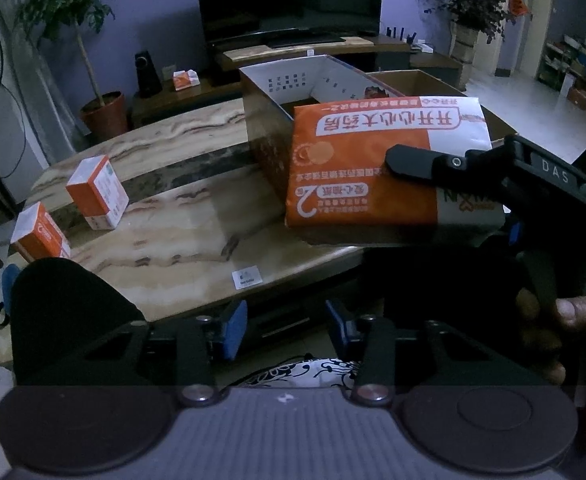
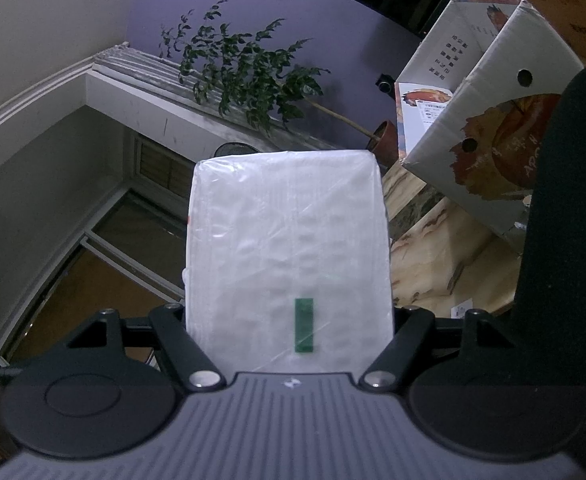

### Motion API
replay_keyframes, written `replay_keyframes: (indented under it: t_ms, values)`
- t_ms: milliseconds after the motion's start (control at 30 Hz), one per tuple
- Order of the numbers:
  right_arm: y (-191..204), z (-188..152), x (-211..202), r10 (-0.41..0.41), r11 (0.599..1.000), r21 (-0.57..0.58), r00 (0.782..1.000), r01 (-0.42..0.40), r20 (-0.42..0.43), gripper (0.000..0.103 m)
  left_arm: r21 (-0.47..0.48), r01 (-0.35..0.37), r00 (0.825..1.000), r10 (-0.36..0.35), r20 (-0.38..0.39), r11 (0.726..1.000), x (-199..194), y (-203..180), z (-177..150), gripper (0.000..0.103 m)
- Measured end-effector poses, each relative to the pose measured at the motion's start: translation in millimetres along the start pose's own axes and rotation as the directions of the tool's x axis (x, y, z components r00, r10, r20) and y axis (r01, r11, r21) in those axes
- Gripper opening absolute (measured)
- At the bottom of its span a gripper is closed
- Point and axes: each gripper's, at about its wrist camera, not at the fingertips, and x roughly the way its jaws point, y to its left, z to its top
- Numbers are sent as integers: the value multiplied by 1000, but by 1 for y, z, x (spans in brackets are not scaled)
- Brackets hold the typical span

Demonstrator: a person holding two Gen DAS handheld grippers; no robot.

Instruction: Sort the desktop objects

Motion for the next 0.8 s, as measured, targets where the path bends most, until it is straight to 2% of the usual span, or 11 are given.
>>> replay_keyframes:
  t_ms: [800]
  values:
    - [0,0,-1,-2,1000,-3,1000,2,-3,75,10,-24,1000,24,12,1000,0,-2,-1,44]
